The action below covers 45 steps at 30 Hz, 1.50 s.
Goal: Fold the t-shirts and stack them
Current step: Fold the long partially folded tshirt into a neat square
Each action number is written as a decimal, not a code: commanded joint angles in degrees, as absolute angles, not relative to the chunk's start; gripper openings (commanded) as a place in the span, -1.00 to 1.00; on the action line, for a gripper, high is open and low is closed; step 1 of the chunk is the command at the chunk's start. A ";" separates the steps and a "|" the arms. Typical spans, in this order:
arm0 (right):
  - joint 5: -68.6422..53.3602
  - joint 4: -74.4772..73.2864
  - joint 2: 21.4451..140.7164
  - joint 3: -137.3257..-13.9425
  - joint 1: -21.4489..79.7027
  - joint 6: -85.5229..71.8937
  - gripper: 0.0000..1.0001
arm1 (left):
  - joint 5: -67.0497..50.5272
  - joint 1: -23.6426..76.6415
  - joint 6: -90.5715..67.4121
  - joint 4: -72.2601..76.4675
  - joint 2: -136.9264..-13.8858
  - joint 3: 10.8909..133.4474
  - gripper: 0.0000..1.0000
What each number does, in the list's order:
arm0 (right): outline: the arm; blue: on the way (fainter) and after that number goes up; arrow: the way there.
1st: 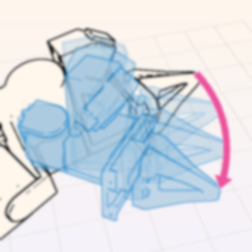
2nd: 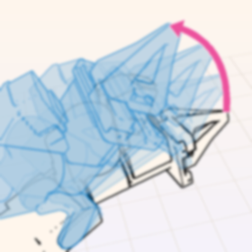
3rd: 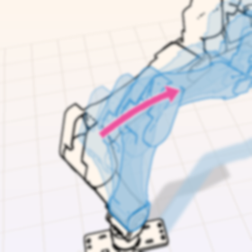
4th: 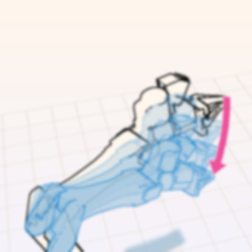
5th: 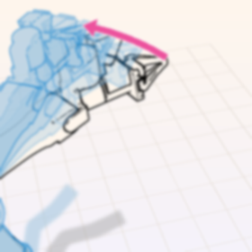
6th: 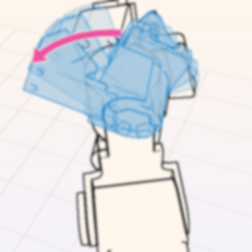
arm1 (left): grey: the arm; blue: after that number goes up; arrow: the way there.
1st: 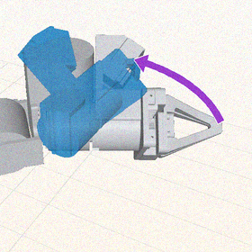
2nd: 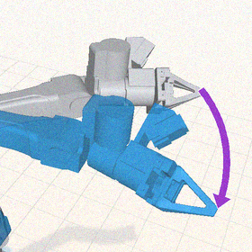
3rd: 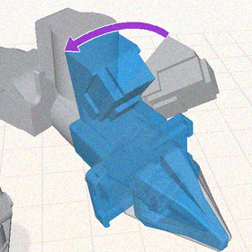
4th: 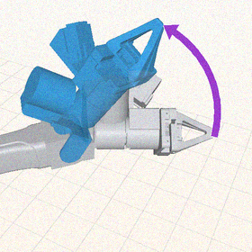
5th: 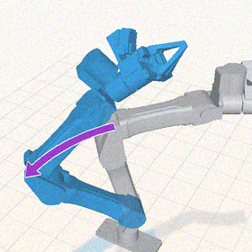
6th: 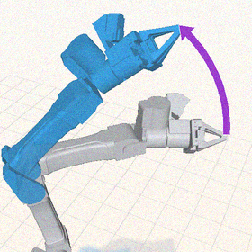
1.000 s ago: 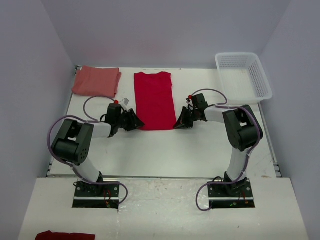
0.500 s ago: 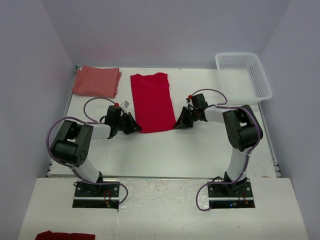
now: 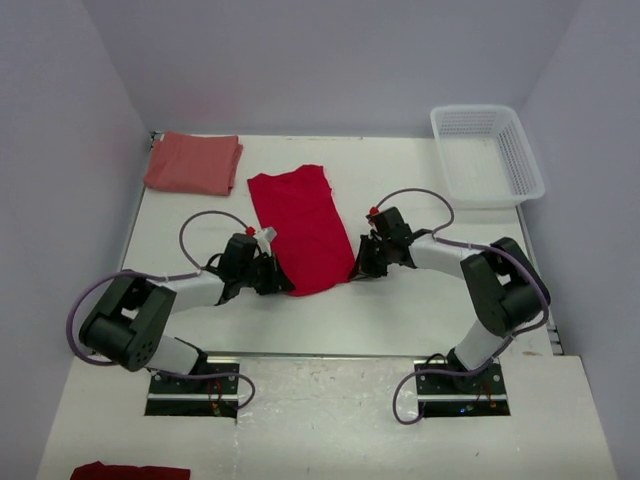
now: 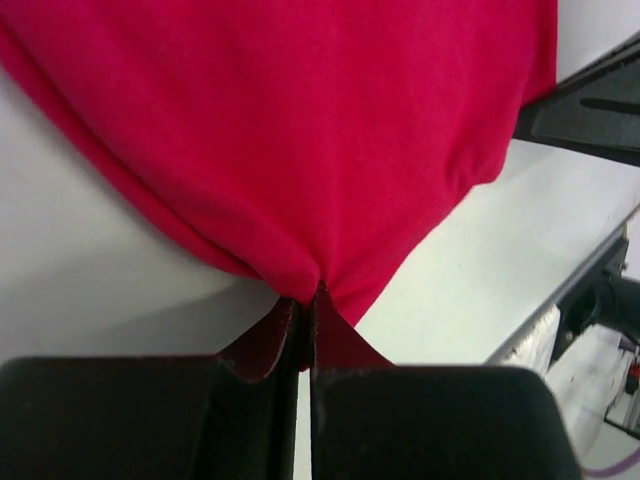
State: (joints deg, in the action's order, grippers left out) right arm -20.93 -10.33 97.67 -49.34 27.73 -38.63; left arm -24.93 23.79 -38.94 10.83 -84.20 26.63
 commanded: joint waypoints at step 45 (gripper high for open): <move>-0.44 -27.33 66.41 -46.12 42.01 -39.73 -1.00 | -5.10 43.43 -47.20 -19.07 -52.28 32.59 -1.00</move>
